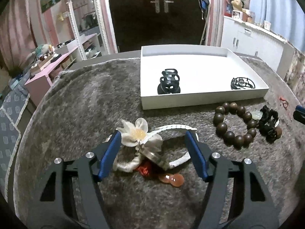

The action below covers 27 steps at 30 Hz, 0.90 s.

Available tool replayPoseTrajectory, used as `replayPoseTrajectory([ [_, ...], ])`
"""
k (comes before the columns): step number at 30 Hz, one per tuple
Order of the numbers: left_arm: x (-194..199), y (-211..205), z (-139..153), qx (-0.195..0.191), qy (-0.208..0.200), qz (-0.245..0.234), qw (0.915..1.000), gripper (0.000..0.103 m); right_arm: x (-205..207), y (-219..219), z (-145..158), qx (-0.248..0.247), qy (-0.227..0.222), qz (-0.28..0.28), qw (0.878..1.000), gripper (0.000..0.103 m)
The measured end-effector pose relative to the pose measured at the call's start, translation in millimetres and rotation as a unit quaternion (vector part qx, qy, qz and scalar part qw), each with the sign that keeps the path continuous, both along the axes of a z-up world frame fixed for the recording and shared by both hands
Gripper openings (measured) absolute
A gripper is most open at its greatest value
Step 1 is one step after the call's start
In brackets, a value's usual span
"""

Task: Organize jewelry
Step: 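Grasp the white watch band with the left tool while the right grasps the black scrunchie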

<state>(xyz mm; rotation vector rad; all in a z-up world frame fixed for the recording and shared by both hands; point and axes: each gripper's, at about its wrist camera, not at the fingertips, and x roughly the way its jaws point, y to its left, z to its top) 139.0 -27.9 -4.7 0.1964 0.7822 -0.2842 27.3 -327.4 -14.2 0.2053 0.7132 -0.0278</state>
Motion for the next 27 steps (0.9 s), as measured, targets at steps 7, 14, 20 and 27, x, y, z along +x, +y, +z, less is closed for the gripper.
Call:
replayPoseTrajectory([
  [7, 18, -6, -13, 0.002, 0.022, -0.003, 0.9998, 0.06, 31, 12, -15, -0.006, 0.032, 0.017, 0.999, 0.058],
  [14, 27, -16, -24, 0.014, 0.034, -0.016, 0.9992, 0.06, 58, 17, -38, 0.006, 0.068, 0.039, 0.997, 0.039],
  [20, 27, -15, -23, 0.011, 0.027, -0.014, 0.9995, 0.047, 48, 15, -24, 0.022, 0.018, 0.037, 0.999, 0.012],
  [27, 26, -13, -20, 0.0, 0.026, -0.014, 0.9996, 0.029, 33, -2, -4, 0.029, -0.02, 0.014, 0.999, 0.012],
])
